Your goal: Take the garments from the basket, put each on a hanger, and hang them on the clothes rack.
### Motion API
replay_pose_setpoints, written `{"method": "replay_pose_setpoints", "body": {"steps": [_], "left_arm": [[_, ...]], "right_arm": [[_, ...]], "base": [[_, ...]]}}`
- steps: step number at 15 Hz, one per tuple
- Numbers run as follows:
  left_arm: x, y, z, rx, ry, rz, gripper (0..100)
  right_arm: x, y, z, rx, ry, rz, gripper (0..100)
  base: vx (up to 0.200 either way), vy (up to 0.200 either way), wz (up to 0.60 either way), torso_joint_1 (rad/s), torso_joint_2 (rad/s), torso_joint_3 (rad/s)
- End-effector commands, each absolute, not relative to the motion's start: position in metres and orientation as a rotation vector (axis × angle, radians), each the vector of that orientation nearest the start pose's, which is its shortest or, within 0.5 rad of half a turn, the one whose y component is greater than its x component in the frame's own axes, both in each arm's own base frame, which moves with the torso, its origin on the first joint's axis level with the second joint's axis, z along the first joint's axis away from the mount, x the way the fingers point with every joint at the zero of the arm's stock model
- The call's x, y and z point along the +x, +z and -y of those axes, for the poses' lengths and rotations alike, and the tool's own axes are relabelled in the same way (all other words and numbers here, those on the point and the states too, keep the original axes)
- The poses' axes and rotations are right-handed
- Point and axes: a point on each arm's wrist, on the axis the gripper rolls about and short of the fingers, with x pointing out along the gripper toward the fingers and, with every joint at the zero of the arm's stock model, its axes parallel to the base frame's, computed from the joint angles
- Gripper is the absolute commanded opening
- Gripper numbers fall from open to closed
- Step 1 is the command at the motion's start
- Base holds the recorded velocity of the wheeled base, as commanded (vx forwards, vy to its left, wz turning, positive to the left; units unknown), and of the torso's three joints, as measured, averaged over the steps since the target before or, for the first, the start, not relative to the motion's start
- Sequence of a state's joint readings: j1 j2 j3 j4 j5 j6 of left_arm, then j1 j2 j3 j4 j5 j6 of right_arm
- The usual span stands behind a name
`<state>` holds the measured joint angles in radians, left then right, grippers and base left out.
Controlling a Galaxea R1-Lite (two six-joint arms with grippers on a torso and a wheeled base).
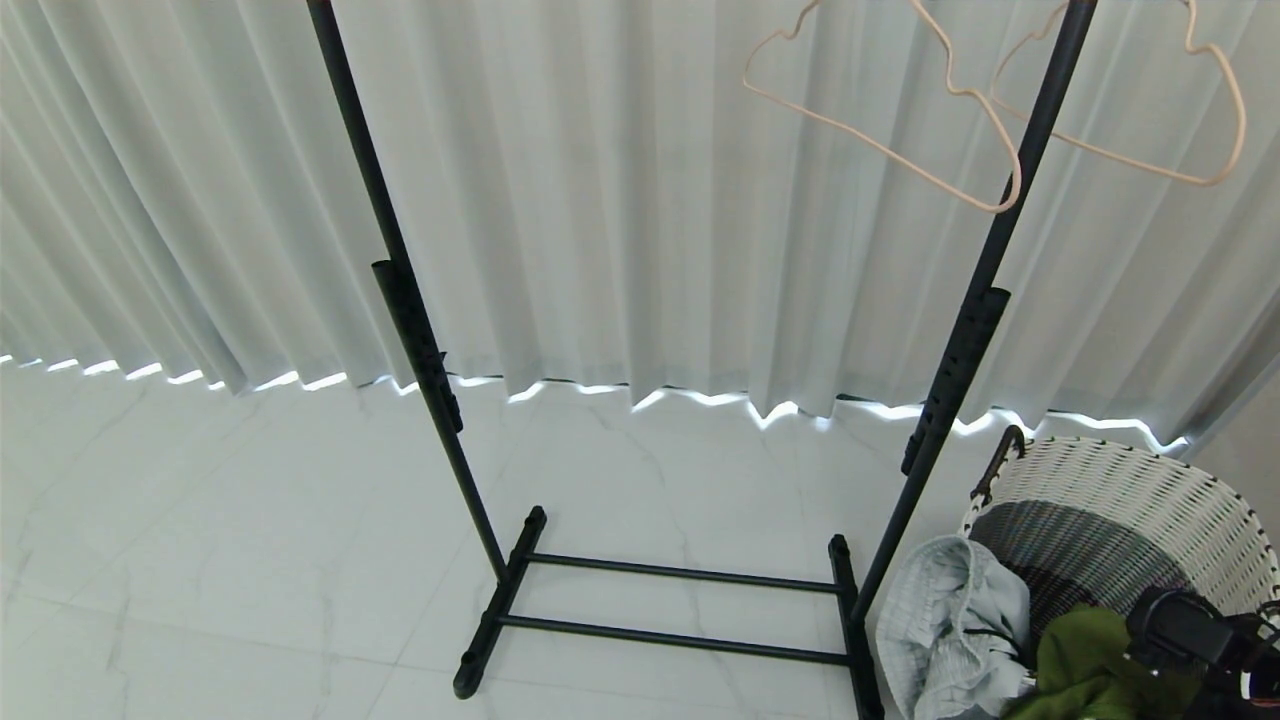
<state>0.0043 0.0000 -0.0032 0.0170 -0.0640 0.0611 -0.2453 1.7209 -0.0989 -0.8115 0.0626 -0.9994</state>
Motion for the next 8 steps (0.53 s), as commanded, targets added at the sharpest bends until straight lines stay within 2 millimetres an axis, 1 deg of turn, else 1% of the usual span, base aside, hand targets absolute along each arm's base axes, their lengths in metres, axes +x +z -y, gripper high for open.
{"method": "replay_pose_setpoints", "body": {"steps": [1, 2, 5, 6, 8], "left_arm": [[-0.023, 0.075, 0.002, 0.059, -0.06, -0.012, 100], [-0.023, 0.075, 0.002, 0.059, -0.06, -0.012, 100], [-0.023, 0.075, 0.002, 0.059, -0.06, -0.012, 100], [-0.023, 0.075, 0.002, 0.059, -0.06, -0.012, 100], [-0.023, 0.075, 0.002, 0.059, -0.06, -0.012, 100]], "right_arm": [[0.175, 0.042, 0.041, -0.815, 0.253, -0.814, 100], [0.173, 0.042, 0.037, -0.817, 0.285, -0.804, 100], [0.173, 0.04, 0.038, -0.807, 0.287, -0.812, 100], [0.176, 0.038, 0.038, -0.799, 0.289, -0.821, 100], [0.19, 0.035, 0.042, -0.756, 0.268, -0.827, 100]], "base": [[0.0, 0.0, 0.0, 0.0, 0.0, 0.0], [0.0, 0.0, 0.0, 0.0, 0.0, 0.0], [0.0, 0.0, 0.0, 0.0, 0.0, 0.0], [0.0, 0.0, 0.0, 0.0, 0.0, 0.0], [0.0, 0.0, 0.0, 0.0, 0.0, 0.0]]}}
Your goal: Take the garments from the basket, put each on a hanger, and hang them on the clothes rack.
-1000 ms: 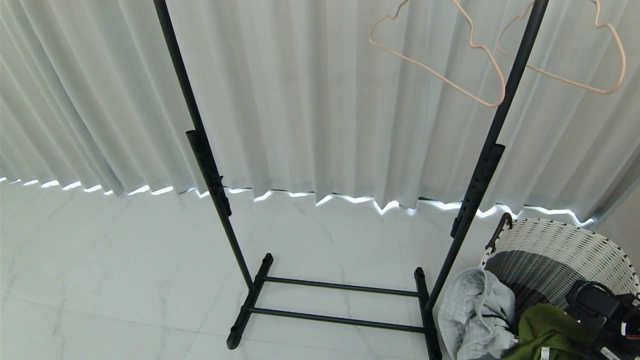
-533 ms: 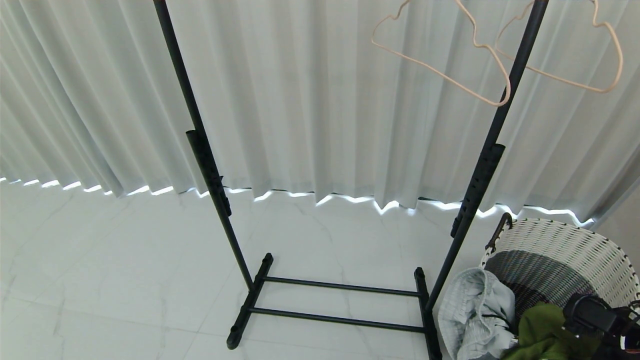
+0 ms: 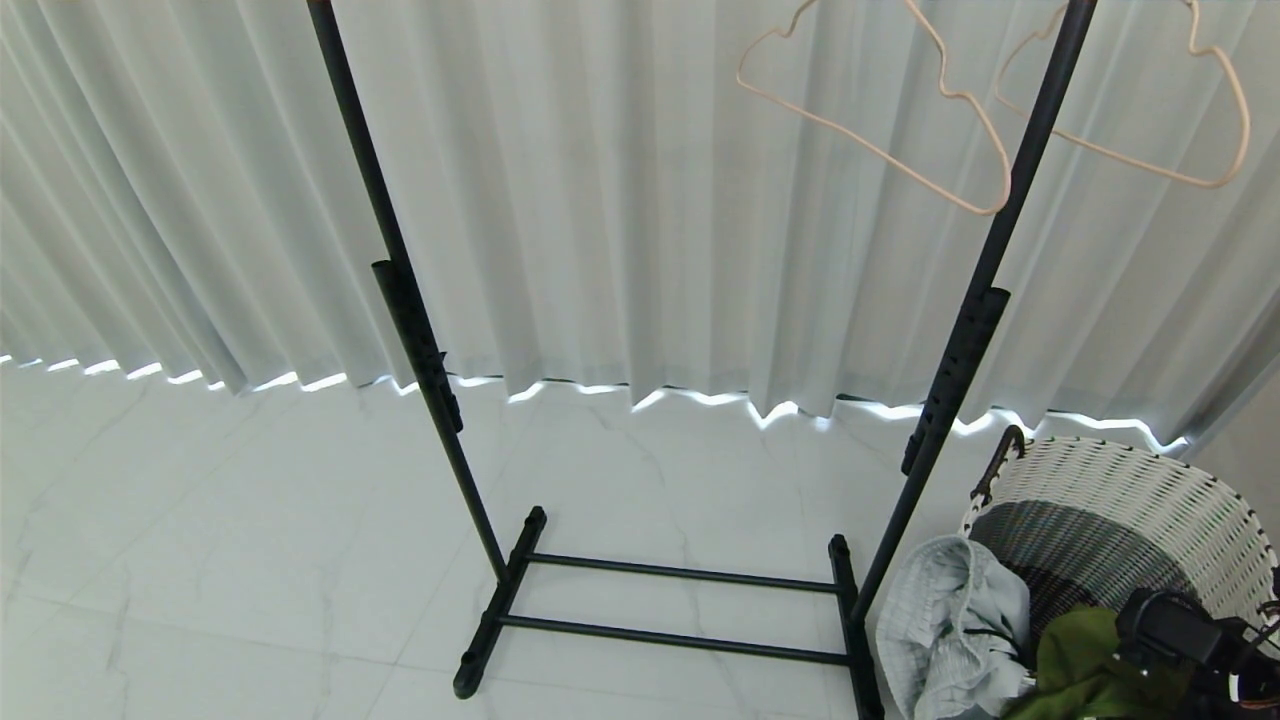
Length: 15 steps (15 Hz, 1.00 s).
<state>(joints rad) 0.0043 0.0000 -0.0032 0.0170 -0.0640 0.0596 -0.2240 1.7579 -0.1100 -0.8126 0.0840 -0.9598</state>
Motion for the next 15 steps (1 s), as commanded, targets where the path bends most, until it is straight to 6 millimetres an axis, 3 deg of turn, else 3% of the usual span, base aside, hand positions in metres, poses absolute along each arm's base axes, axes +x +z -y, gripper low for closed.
{"method": "replay_pose_setpoints", "body": {"steps": [1, 10, 15], "left_arm": [[-0.023, 0.075, 0.002, 0.056, -0.06, -0.012, 100], [-0.023, 0.075, 0.002, 0.056, -0.06, -0.012, 100], [-0.023, 0.075, 0.002, 0.055, -0.06, -0.012, 100]], "right_arm": [[0.195, 0.034, 0.045, -0.75, 0.254, -0.826, 100], [0.189, 0.061, 0.044, -0.804, 0.175, -0.679, 100], [0.188, 0.065, 0.044, -0.809, 0.16, -0.656, 100]], "base": [[0.0, 0.0, 0.0, 0.0, 0.0, 0.0], [0.0, 0.0, 0.0, 0.0, 0.0, 0.0], [0.0, 0.0, 0.0, 0.0, 0.0, 0.0]]}}
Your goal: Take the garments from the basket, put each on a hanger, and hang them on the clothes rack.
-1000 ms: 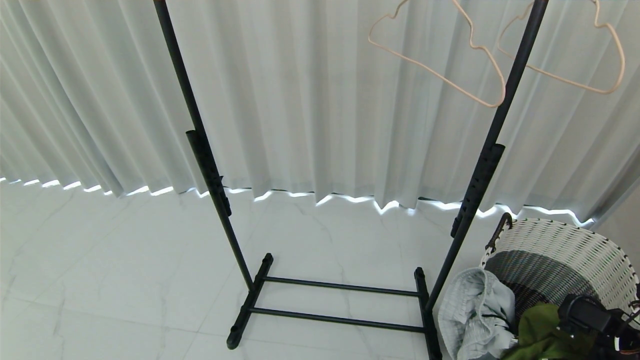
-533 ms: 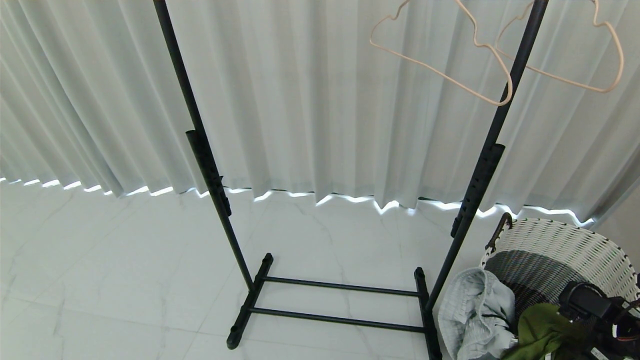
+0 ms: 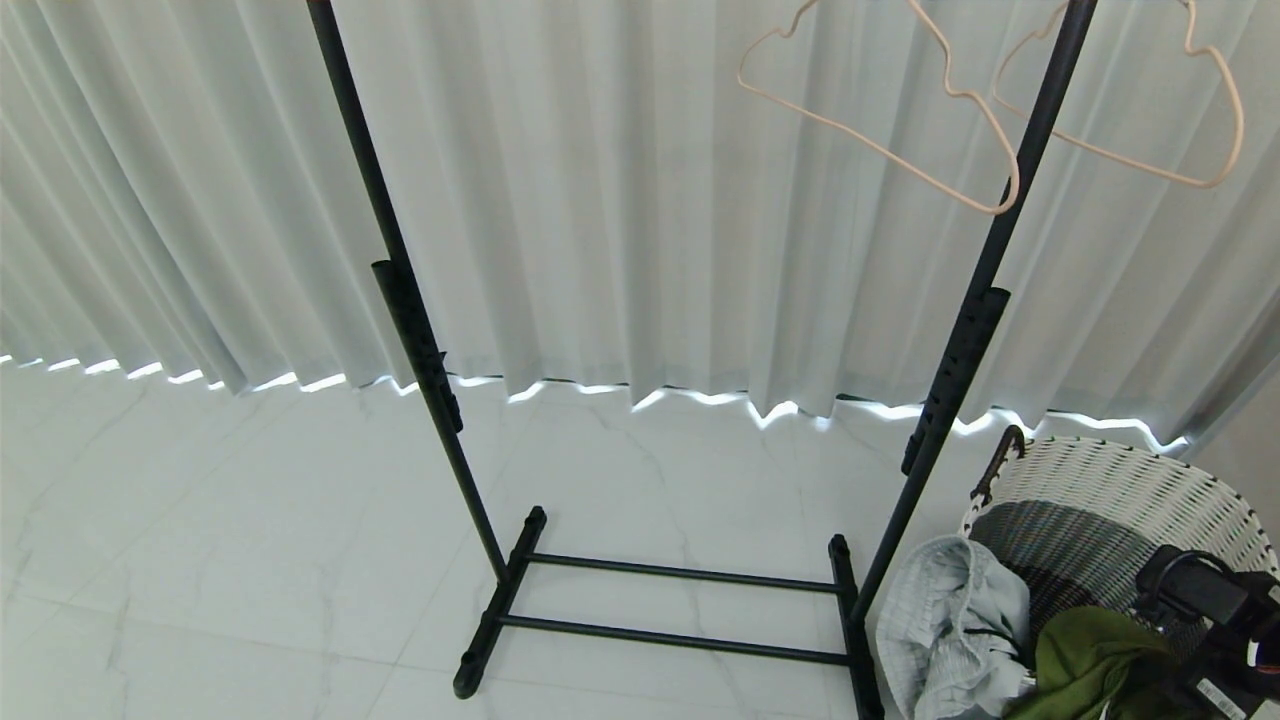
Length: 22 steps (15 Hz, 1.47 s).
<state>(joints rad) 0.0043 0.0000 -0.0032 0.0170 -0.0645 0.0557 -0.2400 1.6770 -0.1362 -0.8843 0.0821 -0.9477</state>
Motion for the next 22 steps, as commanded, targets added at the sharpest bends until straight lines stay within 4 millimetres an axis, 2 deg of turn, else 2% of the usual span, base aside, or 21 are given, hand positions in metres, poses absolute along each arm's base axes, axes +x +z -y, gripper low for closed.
{"method": "replay_pose_setpoints", "body": {"steps": [1, 2, 3, 10, 12, 15, 19, 22], "left_arm": [[-0.023, 0.075, 0.002, 0.055, -0.06, -0.012, 100], [-0.023, 0.075, 0.002, 0.055, -0.06, -0.012, 100], [-0.023, 0.075, 0.002, 0.055, -0.06, -0.012, 100], [-0.023, 0.075, 0.002, 0.055, -0.06, -0.012, 100], [-0.023, 0.075, 0.002, 0.055, -0.06, -0.012, 100], [-0.023, 0.075, 0.002, 0.056, -0.06, -0.012, 100], [-0.023, 0.075, 0.002, 0.052, -0.06, -0.012, 100], [-0.023, 0.075, 0.002, 0.052, -0.06, -0.012, 100]], "right_arm": [[0.188, 0.065, 0.044, -0.808, 0.162, -0.66, 100], [0.188, 0.064, 0.044, -0.807, 0.163, -0.661, 100], [0.189, 0.063, 0.044, -0.806, 0.166, -0.666, 0], [0.182, 0.059, 0.043, -0.795, 0.175, -0.69, 0], [0.18, 0.066, 0.042, -0.799, 0.156, -0.656, 0], [0.172, 0.09, 0.04, -0.778, 0.084, -0.538, 0], [0.162, 0.123, 0.037, -0.624, -0.028, -0.371, 0], [0.157, 0.162, 0.036, -0.547, -0.101, -0.195, 0]], "base": [[0.0, 0.0, 0.0, 0.0, 0.0, 0.0], [0.0, 0.0, 0.0, 0.0, 0.0, 0.0], [0.0, 0.0, 0.0, 0.0, 0.0, 0.0], [0.0, 0.0, 0.0, 0.0, 0.0, 0.0], [0.0, 0.0, 0.0, 0.0, 0.0, 0.0], [0.0, 0.0, 0.0, 0.0, 0.0, 0.0], [0.0, 0.0, 0.0, 0.0, 0.0, 0.0], [0.0, 0.0, 0.0, 0.0, 0.0, 0.0]]}}
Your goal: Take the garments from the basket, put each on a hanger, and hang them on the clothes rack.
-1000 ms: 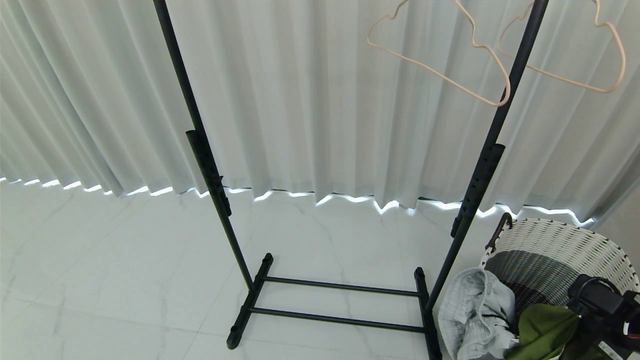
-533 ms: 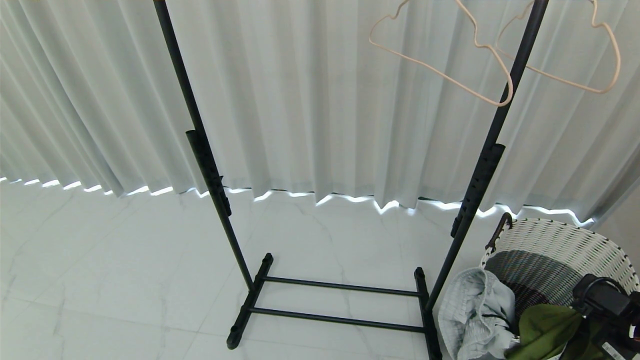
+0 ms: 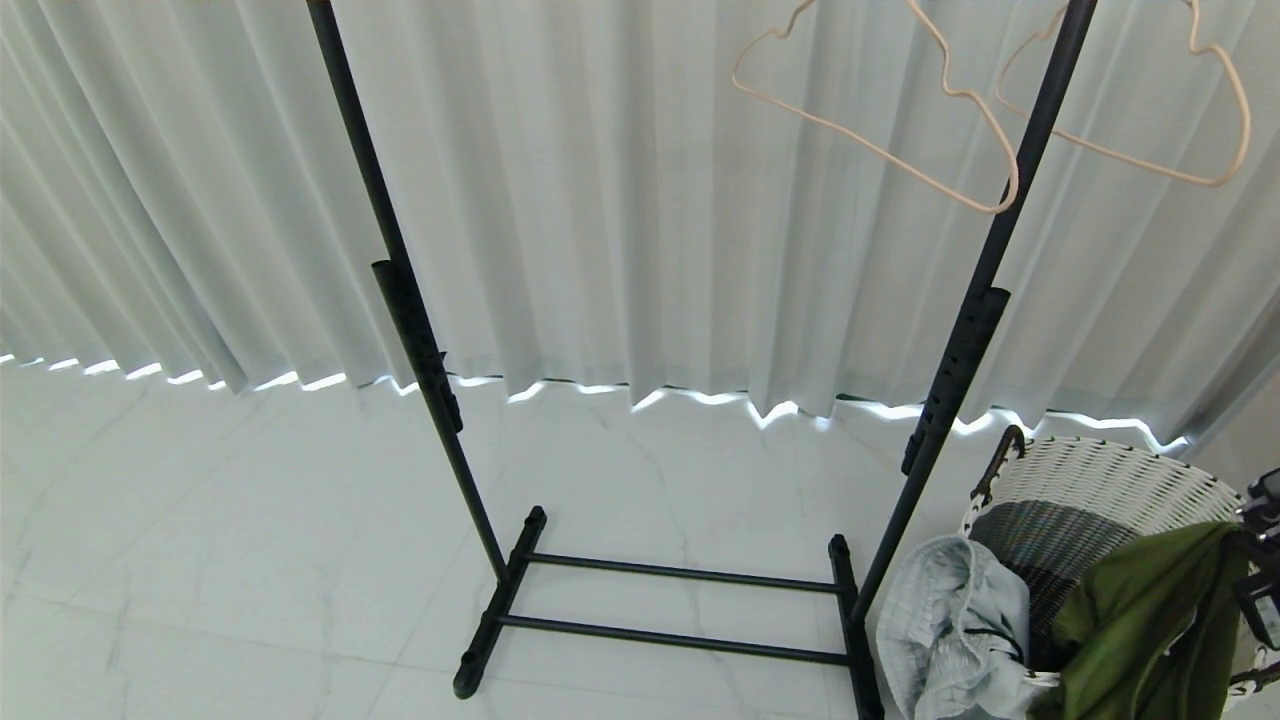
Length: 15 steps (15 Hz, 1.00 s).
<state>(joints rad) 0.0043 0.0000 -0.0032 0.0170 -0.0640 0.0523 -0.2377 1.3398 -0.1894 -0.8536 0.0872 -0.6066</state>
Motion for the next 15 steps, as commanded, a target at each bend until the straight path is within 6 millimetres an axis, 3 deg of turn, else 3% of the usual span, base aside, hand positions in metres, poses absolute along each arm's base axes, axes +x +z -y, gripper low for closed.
{"method": "replay_pose_setpoints", "body": {"steps": [1, 3, 4, 6, 10, 15], "left_arm": [[-0.023, 0.075, 0.002, 0.052, -0.06, -0.012, 100], [-0.023, 0.075, 0.002, 0.053, -0.06, -0.012, 100], [-0.023, 0.075, 0.002, 0.052, -0.059, -0.012, 100], [-0.023, 0.075, 0.002, 0.052, -0.06, -0.012, 100], [-0.023, 0.075, 0.002, 0.052, -0.06, -0.012, 100], [-0.023, 0.075, 0.002, 0.05, -0.06, -0.012, 100]], "right_arm": [[0.152, 0.177, 0.035, -0.521, -0.111, -0.161, 0], [0.136, 0.208, 0.025, -0.463, -0.08, -0.124, 0], [0.13, 0.214, 0.022, -0.453, -0.066, -0.131, 0], [0.1, 0.233, 0.01, -0.437, 0.007, -0.174, 0], [0.088, 0.237, 0.006, -0.442, 0.034, -0.146, 0], [0.09, 0.223, 0.002, -0.37, 0.109, -0.187, 0]], "base": [[0.0, 0.0, 0.0, 0.0, 0.0, 0.0], [0.0, 0.0, 0.0, 0.0, 0.0, 0.0], [0.0, 0.0, 0.0, 0.0, 0.0, 0.0], [0.0, 0.0, 0.0, 0.0, 0.0, 0.0], [0.0, 0.0, 0.0, 0.0, 0.0, 0.0], [0.0, 0.0, 0.0, 0.0, 0.0, 0.0]]}}
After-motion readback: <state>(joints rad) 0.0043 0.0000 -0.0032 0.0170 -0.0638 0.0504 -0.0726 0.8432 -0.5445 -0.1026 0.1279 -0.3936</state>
